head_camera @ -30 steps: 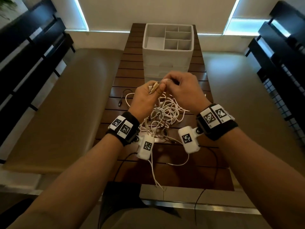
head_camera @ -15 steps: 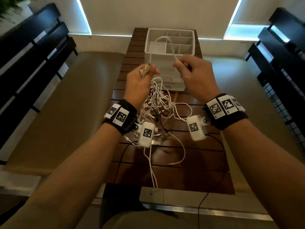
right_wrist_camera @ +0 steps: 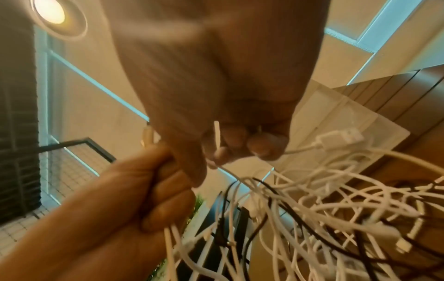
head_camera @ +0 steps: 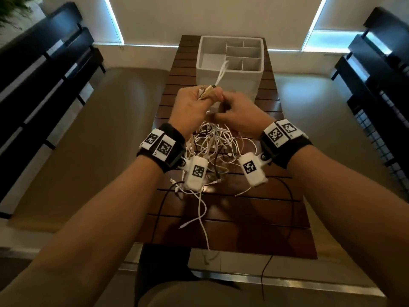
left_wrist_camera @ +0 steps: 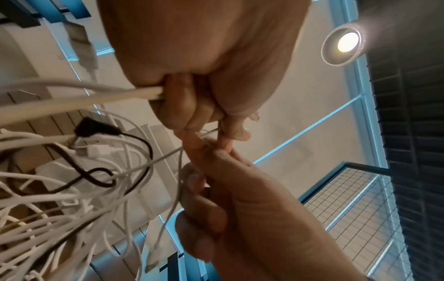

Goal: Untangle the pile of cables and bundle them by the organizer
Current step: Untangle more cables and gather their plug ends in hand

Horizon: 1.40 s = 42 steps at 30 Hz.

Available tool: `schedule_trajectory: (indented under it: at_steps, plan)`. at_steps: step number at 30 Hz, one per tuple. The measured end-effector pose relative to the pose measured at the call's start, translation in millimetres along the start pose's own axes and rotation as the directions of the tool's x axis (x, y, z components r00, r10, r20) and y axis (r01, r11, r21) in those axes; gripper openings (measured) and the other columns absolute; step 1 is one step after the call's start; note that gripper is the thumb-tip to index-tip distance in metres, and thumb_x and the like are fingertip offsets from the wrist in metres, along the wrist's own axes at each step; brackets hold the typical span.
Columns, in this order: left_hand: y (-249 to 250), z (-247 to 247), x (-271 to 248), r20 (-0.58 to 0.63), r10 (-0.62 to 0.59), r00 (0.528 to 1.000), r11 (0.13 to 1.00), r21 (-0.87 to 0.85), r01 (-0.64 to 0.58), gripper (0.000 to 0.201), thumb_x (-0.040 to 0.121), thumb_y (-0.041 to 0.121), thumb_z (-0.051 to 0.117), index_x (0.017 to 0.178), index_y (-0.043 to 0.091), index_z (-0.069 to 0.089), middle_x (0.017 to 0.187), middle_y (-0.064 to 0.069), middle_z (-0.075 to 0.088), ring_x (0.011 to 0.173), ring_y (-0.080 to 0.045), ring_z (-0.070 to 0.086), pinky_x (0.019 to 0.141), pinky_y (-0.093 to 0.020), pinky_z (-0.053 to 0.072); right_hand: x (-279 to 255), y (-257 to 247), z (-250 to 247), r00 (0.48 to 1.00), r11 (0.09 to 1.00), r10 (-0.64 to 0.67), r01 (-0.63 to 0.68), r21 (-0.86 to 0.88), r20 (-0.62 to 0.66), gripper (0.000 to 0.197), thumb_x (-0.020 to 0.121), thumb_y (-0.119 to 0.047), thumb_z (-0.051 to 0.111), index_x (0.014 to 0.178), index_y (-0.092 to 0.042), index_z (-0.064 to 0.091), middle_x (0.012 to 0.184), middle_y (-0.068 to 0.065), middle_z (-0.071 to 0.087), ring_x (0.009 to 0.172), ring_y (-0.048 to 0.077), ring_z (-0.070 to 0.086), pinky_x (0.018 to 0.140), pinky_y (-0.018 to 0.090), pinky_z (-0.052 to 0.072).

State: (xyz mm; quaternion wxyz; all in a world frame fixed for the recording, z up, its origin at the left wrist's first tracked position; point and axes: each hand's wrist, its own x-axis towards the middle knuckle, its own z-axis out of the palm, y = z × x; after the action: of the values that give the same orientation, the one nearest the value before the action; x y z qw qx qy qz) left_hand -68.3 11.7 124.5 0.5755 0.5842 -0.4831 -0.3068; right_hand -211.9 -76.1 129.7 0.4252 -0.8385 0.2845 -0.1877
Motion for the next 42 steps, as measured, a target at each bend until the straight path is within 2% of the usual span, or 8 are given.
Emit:
schedule_trajectory:
  at_steps: [7,9,13,16,22,25,33,42]
  plan:
    - [3,-2,-10,-0.105,0.011,0.994,0.989,-0.143,-0.026,0.027,0.101,0.031,0.071,0.117,0.011,0.076,0.108,-0.015,0.078,0.104,-0.032,0.075,0.093,-0.055,0.060,21,-12,-8,0.976,0.999,-0.050,0.052,0.004,-0.212,0.013,0.102,-0.018,0.064,0.102,-0.007,0.071,0.075,-0.002,0.066,0.053,0.001,0.060,0.051,0.017,0.047]
    - [7,-4,-12,-0.156,-0.007,0.988,0.990,-0.139,-0.015,0.017,0.100,0.033,0.071,0.105,0.019,0.079,0.093,-0.013,0.076,0.089,-0.029,0.071,0.087,-0.058,0.061,24,-10,-7,0.970,0.999,-0.032,0.034,0.003,-0.242,0.011,0.103,-0.017,0.062,0.098,-0.009,0.068,0.078,0.002,0.067,0.054,0.006,0.063,0.051,0.020,0.050]
    - [8,-9,-33,-0.095,-0.149,0.984,0.980,-0.144,0.135,0.032,0.107,0.032,0.061,0.104,0.004,0.077,0.056,0.003,0.037,0.046,-0.013,0.032,0.044,-0.027,0.030,27,-14,-14,0.973,0.998,-0.012,-0.004,-0.067,-0.231,0.016,0.104,-0.019,0.060,0.098,-0.006,0.066,0.078,0.008,0.070,0.050,0.007,0.064,0.048,0.020,0.050]
    - [9,-12,-51,-0.005,-0.224,0.975,0.950,-0.223,0.218,0.037,0.111,0.033,0.053,0.105,0.005,0.076,0.054,0.004,0.026,0.042,-0.010,0.021,0.042,-0.022,0.018,30,-24,-27,0.918,0.998,-0.030,0.050,0.040,-0.396,0.018,0.106,-0.018,0.056,0.106,-0.001,0.063,0.080,0.011,0.069,0.050,0.009,0.062,0.046,0.021,0.049]
    - [-5,-5,-39,-0.147,-0.299,0.943,0.947,-0.171,0.273,0.028,0.109,0.026,0.057,0.097,0.009,0.076,0.056,0.001,0.052,0.036,-0.003,0.034,0.039,-0.018,0.028,37,-32,-29,0.913,0.993,-0.088,0.048,-0.109,-0.398,0.017,0.103,-0.019,0.062,0.094,-0.006,0.070,0.079,-0.003,0.067,0.055,-0.003,0.058,0.052,0.016,0.048]
    - [-13,-6,-40,-0.160,-0.357,0.920,0.927,-0.180,0.328,0.024,0.104,0.025,0.064,0.097,0.007,0.077,0.057,0.003,0.038,0.040,-0.009,0.029,0.040,-0.020,0.025,36,-33,-27,0.941,0.996,-0.035,0.007,-0.085,-0.335,0.015,0.102,-0.017,0.064,0.099,-0.004,0.071,0.079,-0.008,0.065,0.062,0.002,0.066,0.054,0.022,0.055]
    - [31,-9,-58,0.005,-0.312,0.950,0.912,-0.278,0.301,0.035,0.112,0.029,0.050,0.105,0.001,0.070,0.054,0.004,0.027,0.041,-0.008,0.020,0.039,-0.020,0.016,39,-51,-33,0.941,0.998,-0.018,0.035,0.044,-0.338,0.012,0.103,-0.009,0.057,0.094,-0.005,0.065,0.088,0.013,0.072,0.066,0.033,0.074,0.059,0.056,0.062]
    - [20,-8,-59,0.013,-0.316,0.949,0.907,-0.288,0.306,0.032,0.111,0.027,0.052,0.106,0.001,0.070,0.052,0.006,0.029,0.038,-0.007,0.022,0.037,-0.019,0.018,26,-46,-22,0.921,0.991,-0.056,0.097,0.088,-0.386,0.015,0.103,-0.009,0.059,0.090,-0.003,0.061,0.089,0.019,0.071,0.068,0.030,0.075,0.063,0.052,0.063]
